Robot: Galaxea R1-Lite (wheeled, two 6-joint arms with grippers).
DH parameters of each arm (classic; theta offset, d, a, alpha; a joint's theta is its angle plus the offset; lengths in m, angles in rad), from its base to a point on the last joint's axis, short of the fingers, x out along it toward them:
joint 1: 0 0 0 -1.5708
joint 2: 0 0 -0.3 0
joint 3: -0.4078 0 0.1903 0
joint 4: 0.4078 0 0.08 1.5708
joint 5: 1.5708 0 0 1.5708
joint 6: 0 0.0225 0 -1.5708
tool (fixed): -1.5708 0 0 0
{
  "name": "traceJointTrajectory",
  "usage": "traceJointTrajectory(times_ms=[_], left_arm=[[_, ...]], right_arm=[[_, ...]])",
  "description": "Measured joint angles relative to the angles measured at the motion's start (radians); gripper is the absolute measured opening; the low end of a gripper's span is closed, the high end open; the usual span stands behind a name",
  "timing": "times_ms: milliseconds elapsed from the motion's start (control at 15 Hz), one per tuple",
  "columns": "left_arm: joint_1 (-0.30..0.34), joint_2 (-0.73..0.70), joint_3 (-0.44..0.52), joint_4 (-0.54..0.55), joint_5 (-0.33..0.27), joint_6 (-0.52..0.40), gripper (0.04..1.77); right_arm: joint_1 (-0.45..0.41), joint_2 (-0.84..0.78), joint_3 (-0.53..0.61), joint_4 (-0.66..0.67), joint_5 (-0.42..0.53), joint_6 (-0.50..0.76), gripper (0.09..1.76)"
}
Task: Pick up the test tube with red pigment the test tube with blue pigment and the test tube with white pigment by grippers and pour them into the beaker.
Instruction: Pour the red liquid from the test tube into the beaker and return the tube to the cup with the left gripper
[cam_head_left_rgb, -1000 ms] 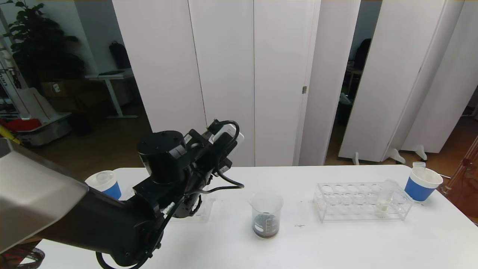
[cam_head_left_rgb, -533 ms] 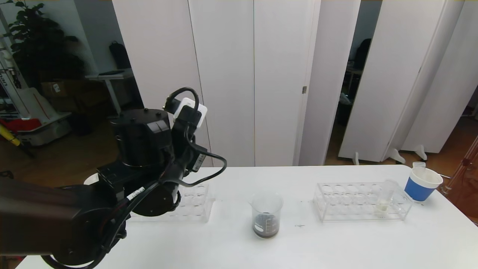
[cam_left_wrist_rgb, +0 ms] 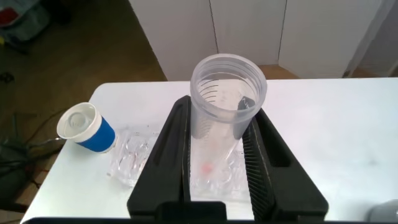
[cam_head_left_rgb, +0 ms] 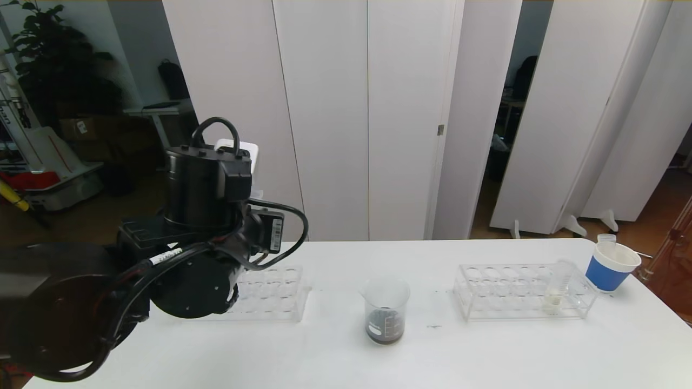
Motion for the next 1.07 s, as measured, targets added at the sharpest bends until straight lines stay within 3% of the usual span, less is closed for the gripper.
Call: traceJointTrajectory(times_ms=[133, 333, 533, 733, 933, 1067], left_arm=[[0.006, -0.024, -0.004, 0.038, -0.005, -0.155, 0.58], [0.013, -0.049, 0.01, 0.042, 0.003, -0.272, 0.58], [0.038, -0.068, 0.032, 0.029, 0.013, -0.314, 0.58], [0.101, -0.08, 0.052, 0.025, 0.043, -0.334, 0.58], [0.207, -0.077, 0.076, -0.008, 0.098, -0.332, 0.58], [0.301, -0.074, 0.086, -0.081, 0.099, -0.335, 0.58]], right_arm=[[0.0, 0.0, 0.0, 0.0, 0.0, 0.0, 1.75], [0.0, 0.0, 0.0, 0.0, 0.0, 0.0, 1.75], [0.0, 0.0, 0.0, 0.0, 0.0, 0.0, 1.75], [0.0, 0.0, 0.0, 0.0, 0.0, 0.0, 1.75], [0.0, 0.0, 0.0, 0.0, 0.0, 0.0, 1.75], [0.0, 0.0, 0.0, 0.0, 0.0, 0.0, 1.75]])
